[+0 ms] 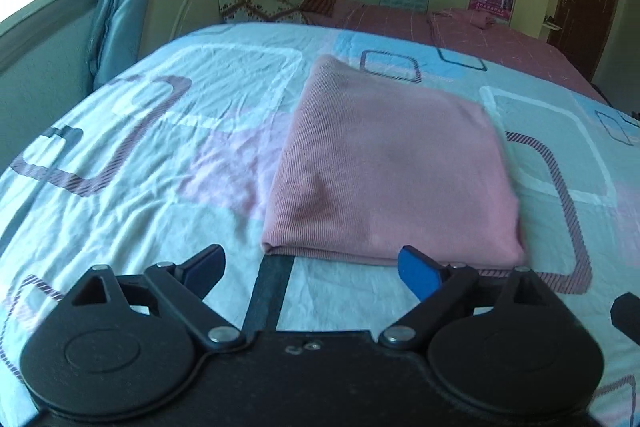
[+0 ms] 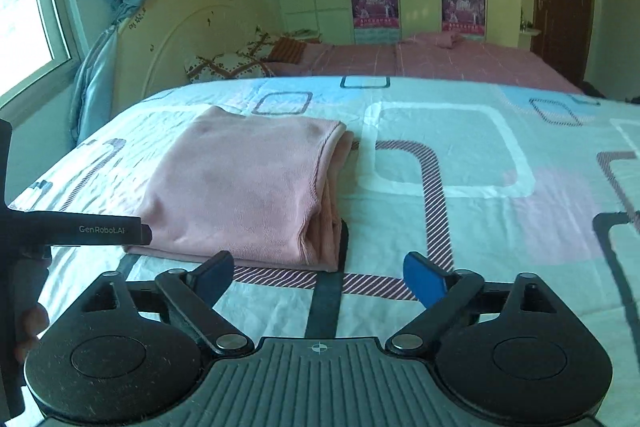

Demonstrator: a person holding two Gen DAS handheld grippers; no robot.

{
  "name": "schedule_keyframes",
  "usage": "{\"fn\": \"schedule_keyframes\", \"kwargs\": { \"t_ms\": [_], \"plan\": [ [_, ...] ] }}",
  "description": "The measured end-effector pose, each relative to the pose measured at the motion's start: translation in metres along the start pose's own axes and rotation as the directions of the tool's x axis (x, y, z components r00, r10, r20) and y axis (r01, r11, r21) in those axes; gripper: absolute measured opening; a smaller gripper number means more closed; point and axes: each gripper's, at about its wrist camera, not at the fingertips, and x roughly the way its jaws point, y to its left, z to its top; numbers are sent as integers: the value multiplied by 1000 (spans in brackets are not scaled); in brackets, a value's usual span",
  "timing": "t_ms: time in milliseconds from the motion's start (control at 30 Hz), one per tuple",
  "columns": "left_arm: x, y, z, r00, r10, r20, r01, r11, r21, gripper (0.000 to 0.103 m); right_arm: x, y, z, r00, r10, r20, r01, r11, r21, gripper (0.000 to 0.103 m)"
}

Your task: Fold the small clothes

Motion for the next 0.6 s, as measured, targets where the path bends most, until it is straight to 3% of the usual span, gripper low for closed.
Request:
{"fn": "schedule_keyframes", "kwargs": {
  "t_ms": [100, 300, 600],
  "plan": [
    [-58, -4, -19, 997, 14, 72, -15, 1000, 23, 99, -51, 11, -10, 996, -33, 89, 40, 996, -84, 103],
    [-152, 5, -54, 991, 14, 134, -13, 1000, -7, 101, -132, 26, -31, 977, -95, 190, 114, 989, -92, 103],
    [-226, 17, -86, 977, 40, 210, -33, 999, -37, 102, -193, 34, -52, 970, -62, 237, 72, 997, -37, 103]
  ]
}}
